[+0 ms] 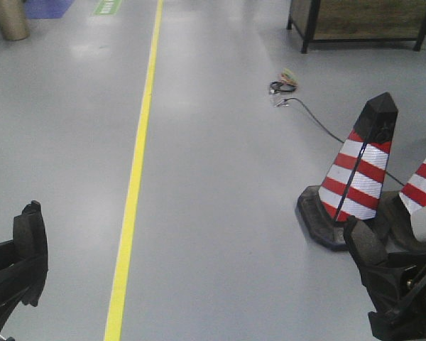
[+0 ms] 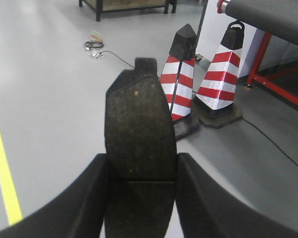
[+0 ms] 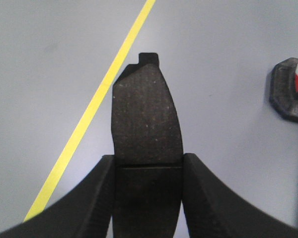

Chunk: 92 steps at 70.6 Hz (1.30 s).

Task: Move and align brake pads A on conveyor
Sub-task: 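Drive the base away from the table down the corridor past the cones, then position the base over the dark grey conveyor belt holding both pads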

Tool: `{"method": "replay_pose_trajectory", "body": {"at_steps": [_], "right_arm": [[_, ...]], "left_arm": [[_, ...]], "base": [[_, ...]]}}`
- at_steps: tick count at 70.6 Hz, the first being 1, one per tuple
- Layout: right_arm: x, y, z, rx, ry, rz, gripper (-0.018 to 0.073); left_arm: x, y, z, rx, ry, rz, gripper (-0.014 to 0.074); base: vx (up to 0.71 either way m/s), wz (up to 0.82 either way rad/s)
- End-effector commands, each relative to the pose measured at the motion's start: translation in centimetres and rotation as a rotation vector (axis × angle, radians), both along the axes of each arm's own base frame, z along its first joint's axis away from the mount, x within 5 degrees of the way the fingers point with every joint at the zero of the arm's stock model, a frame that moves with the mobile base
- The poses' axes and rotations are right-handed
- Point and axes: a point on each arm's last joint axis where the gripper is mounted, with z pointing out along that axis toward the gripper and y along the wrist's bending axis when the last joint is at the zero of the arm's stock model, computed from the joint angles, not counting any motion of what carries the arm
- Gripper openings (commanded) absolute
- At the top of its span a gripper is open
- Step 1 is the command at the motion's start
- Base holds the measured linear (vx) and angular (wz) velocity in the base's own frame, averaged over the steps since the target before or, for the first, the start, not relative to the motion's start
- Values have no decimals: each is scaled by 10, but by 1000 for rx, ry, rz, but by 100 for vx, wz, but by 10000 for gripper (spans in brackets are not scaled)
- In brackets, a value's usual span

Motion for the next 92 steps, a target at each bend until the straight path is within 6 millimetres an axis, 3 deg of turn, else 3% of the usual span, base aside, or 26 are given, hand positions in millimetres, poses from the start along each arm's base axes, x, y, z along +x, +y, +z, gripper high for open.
{"method": "replay_pose_trajectory", "body": {"at_steps": [1,57,92], "right_arm": [[4,2,16,38,-111,10,183],[4,2,17,39,-112,10,183],[4,2,16,37,-108,10,183]], "left_arm": [[1,-3,19,-65,-104,-22,128],[1,-3,19,-65,-104,-22,128],[1,-3,19,-65,-104,-22,128]], "base": [[57,-27],[50,-60],[46,-33]]}}
